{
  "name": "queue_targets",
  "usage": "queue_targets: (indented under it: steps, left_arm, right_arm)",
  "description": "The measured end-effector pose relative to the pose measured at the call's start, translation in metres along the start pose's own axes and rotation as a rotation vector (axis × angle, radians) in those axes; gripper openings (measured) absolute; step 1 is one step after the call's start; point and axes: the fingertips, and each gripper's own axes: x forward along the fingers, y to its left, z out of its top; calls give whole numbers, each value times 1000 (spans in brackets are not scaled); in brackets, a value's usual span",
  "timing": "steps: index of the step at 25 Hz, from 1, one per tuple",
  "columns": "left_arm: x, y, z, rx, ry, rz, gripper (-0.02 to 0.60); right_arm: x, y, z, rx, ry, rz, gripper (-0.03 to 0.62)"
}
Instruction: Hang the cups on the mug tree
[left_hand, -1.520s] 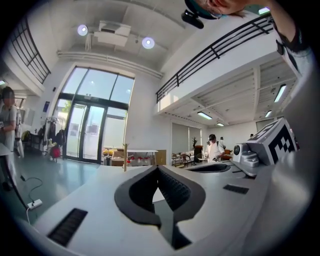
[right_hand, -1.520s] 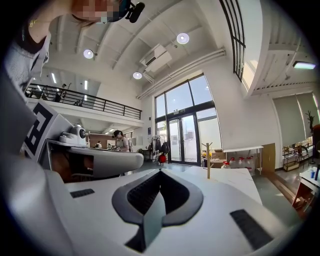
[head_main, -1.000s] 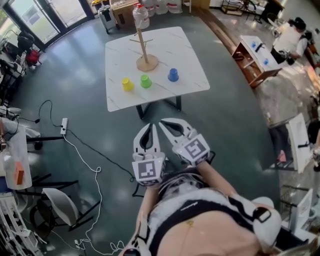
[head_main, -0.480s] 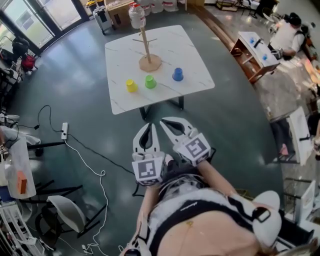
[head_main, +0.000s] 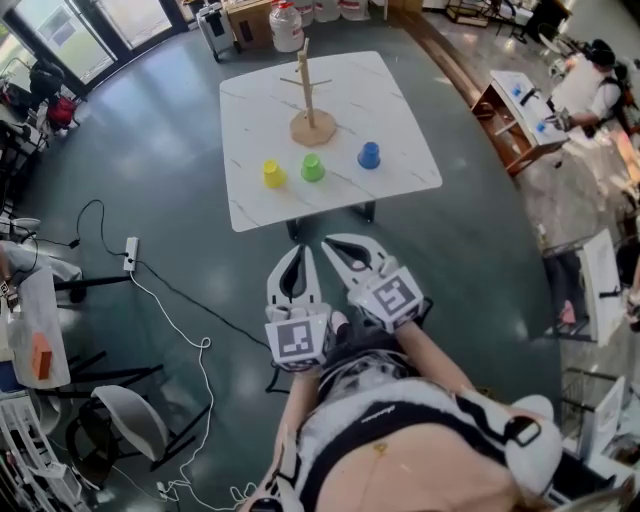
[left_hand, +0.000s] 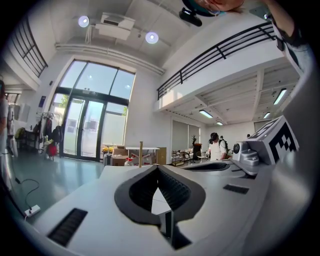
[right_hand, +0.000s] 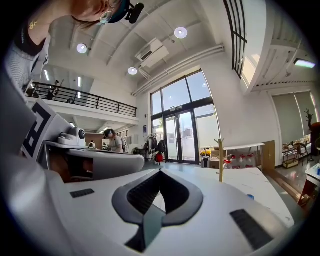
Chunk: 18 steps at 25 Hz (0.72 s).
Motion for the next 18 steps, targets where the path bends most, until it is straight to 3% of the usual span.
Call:
queue_targets:
  steps: [18]
  left_arm:
    - [117,32,21,6,11,59,-6]
  right_arm:
    - [78,-95,26,-2,3,78,3]
